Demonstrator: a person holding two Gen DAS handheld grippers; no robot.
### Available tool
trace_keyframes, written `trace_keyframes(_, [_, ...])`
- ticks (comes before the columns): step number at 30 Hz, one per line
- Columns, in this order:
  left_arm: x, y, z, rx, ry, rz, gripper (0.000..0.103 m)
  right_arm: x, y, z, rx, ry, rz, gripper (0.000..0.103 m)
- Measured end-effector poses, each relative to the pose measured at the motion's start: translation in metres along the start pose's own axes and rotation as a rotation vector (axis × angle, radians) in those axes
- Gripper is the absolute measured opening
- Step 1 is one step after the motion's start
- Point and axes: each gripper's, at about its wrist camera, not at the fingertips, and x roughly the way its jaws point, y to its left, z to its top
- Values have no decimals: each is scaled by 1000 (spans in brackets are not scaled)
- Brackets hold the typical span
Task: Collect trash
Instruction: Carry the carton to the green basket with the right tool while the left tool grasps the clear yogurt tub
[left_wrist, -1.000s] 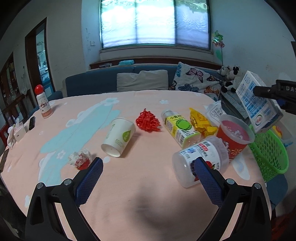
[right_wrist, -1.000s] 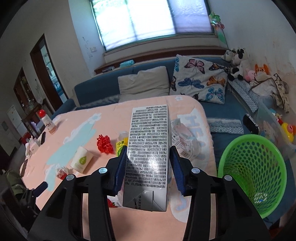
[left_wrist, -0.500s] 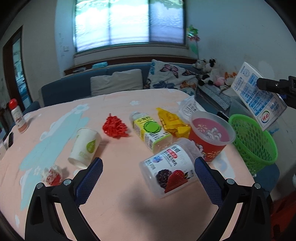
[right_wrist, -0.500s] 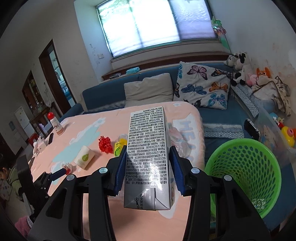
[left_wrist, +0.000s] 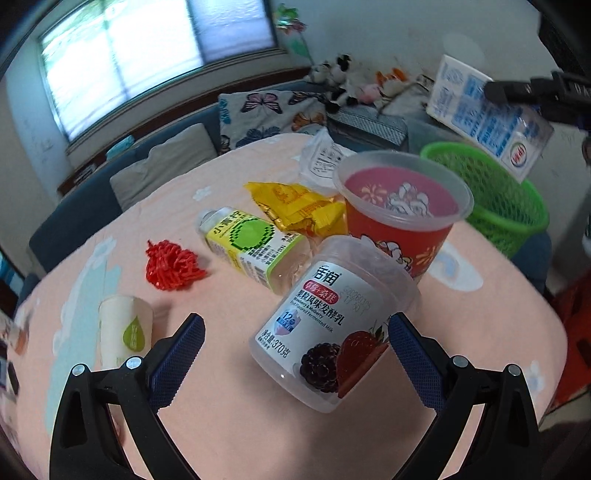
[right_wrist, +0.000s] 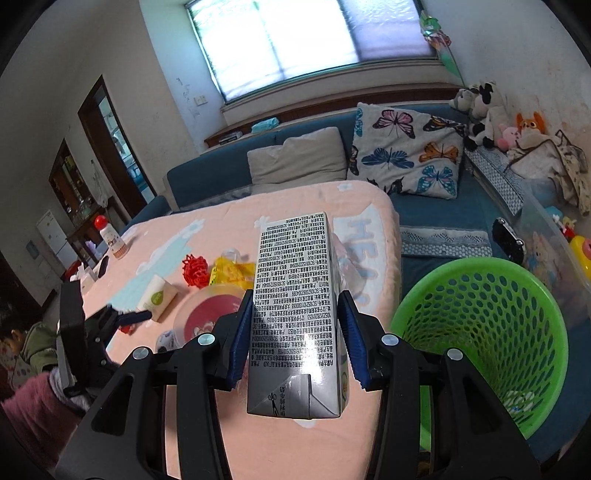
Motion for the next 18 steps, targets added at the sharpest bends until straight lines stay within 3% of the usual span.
trace_keyframes(7, [17,-11,4,158,46,-67,96,9,-12,-11,-26,52,1,46])
trace_keyframes(18, [45,-17,10,212,108,-164,96,18,-55,-23,55,99,-55,46])
